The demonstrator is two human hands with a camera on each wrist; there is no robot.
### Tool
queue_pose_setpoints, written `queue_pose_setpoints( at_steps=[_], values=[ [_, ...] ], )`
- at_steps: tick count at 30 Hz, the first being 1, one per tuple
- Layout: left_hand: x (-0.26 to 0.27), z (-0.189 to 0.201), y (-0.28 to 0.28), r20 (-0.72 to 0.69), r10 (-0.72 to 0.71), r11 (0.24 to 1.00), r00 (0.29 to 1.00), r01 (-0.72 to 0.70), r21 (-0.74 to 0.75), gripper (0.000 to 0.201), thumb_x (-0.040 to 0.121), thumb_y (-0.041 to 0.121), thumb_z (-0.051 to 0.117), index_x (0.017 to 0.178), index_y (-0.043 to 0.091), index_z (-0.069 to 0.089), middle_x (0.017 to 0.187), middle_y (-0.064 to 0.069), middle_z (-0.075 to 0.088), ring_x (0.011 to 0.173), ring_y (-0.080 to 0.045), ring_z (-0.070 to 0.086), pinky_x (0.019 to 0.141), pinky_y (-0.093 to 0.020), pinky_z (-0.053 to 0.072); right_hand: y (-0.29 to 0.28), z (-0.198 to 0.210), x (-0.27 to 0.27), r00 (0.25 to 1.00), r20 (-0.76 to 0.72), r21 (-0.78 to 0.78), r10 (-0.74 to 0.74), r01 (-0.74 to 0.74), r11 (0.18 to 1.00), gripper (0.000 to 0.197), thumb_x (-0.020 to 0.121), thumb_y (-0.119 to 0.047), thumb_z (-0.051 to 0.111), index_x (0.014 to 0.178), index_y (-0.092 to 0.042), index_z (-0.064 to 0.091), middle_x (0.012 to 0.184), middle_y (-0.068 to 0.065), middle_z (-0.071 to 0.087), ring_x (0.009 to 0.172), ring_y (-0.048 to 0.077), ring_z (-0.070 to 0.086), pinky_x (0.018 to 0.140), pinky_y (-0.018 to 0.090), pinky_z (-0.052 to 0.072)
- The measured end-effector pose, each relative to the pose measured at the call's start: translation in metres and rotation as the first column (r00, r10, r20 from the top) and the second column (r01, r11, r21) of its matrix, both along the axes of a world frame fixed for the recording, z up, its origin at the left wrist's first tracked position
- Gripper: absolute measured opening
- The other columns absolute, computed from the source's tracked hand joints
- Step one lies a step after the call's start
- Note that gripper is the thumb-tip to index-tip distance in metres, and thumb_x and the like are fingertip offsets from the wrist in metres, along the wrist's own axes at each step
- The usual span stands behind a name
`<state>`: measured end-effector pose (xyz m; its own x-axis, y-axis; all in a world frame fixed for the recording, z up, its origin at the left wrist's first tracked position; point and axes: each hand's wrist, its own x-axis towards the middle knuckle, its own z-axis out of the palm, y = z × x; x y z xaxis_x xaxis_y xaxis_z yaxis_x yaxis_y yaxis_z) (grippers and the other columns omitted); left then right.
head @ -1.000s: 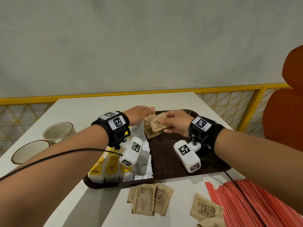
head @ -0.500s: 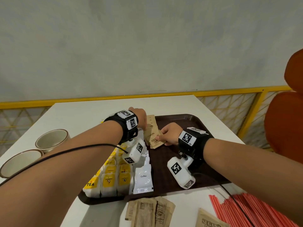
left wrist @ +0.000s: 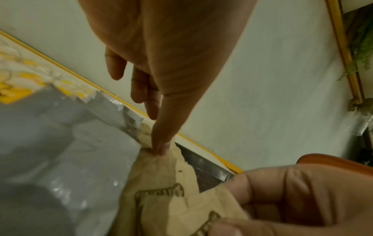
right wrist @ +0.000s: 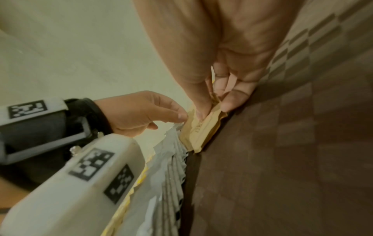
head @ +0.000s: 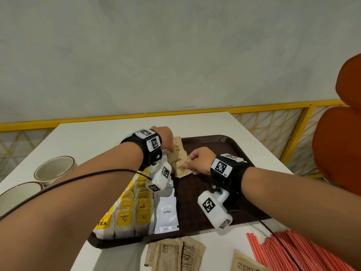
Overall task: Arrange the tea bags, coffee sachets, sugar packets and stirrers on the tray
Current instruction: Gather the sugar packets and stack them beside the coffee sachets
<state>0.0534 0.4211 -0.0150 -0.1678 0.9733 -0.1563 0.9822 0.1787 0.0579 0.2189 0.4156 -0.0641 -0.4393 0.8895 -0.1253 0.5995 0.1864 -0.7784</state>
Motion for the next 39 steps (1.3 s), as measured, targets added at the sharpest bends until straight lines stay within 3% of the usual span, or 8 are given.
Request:
queue_pose_setpoints(
  at_steps=[9,12,15,19,24,28,31,39],
  values=[
    [0.009,-0.004,-0.001,-0.062,-0.045,0.992,0.997,0.038,-0.117,0.03,0.073,0.035,0.075,0.095,0.014,0.074,0.097,-0.001,0.072,0.098,-0.02,0.066,0.089,-0.035,0.053,-0.005,0.001,0.0,1.0,-0.005,0.014,-0.003,0.003,1.0,0.02,0.083,-0.019,0.073,0.068,-0.018,0.059,0.077,0.008,0.066,0.052,0.012,0.058,0.06,0.024,0.05],
    [0.013,-0.003,0.001,-0.083,-0.056,0.995,0.995,0.049,-0.091,0.026,0.078,0.035,0.071,0.095,0.015,0.072,0.101,-0.001,0.071,0.096,-0.019,0.065,0.092,-0.036,0.05,-0.005,0.001,0.0,1.0,-0.017,0.006,-0.003,0.003,1.0,0.015,0.083,-0.018,0.073,0.073,-0.015,0.062,0.076,0.008,0.065,0.053,0.013,0.058,0.065,0.029,0.052],
    [0.015,-0.002,0.002,-0.074,-0.057,0.997,0.996,0.052,-0.06,0.026,0.081,0.035,0.07,0.096,0.015,0.072,0.102,-0.001,0.071,0.097,-0.02,0.064,0.093,-0.036,0.048,-0.006,0.0,-0.001,0.997,-0.072,-0.041,-0.023,0.02,0.999,0.014,0.083,-0.015,0.073,0.082,-0.01,0.06,0.076,0.007,0.064,0.053,0.013,0.059,0.061,0.024,0.051],
    [0.012,0.002,-0.001,0.002,-0.032,0.999,0.999,0.032,-0.037,0.023,0.081,0.03,0.072,0.098,0.013,0.072,0.103,0.0,0.07,0.099,-0.019,0.064,0.091,-0.033,0.05,-0.006,0.001,0.0,0.997,-0.068,-0.077,-0.02,0.015,0.997,0.024,0.079,-0.015,0.077,0.08,-0.017,0.053,0.073,0.004,0.061,0.057,0.016,0.06,0.061,0.026,0.054],
    [0.005,0.005,-0.014,0.117,-0.06,0.997,0.991,0.065,-0.042,0.012,0.08,0.02,0.074,0.087,0.011,0.073,0.097,-0.003,0.07,0.093,-0.018,0.064,0.085,-0.031,0.05,-0.007,0.008,0.006,0.999,-0.049,-0.143,-0.005,-0.002,0.99,0.029,0.079,-0.007,0.076,0.081,-0.015,0.048,0.067,0.006,0.057,0.054,0.013,0.056,0.046,0.021,0.052],
    [0.007,-0.002,-0.022,0.073,-0.092,0.991,0.993,0.098,-0.086,0.011,0.079,0.025,0.075,0.087,0.018,0.075,0.09,0.004,0.069,0.087,-0.013,0.062,0.08,-0.028,0.049,-0.008,0.009,0.004,0.999,-0.052,-0.183,0.0,-0.01,0.983,0.029,0.081,0.001,0.071,0.08,-0.014,0.046,0.063,0.008,0.057,0.053,0.015,0.057,0.051,0.024,0.053],
    [0.011,-0.004,-0.024,0.039,-0.095,0.993,0.995,0.097,-0.062,0.012,0.082,0.026,0.072,0.091,0.019,0.074,0.092,0.005,0.069,0.089,-0.014,0.063,0.081,-0.027,0.05,-0.009,0.007,0.003,0.999,-0.049,-0.167,-0.017,0.009,0.986,0.025,0.081,0.003,0.07,0.079,-0.013,0.051,0.067,0.009,0.06,0.054,0.017,0.06,0.065,0.03,0.057],
    [0.012,-0.004,-0.023,0.045,-0.089,0.99,0.995,0.093,-0.102,0.022,0.084,0.028,0.07,0.1,0.013,0.073,0.103,-0.001,0.07,0.094,-0.017,0.062,0.085,-0.03,0.049,-0.013,0.001,0.004,0.989,-0.121,-0.128,-0.091,0.076,0.989,0.025,0.081,0.006,0.067,0.074,-0.014,0.054,0.07,0.008,0.057,0.052,0.016,0.058,0.056,0.026,0.055]
  ],
)
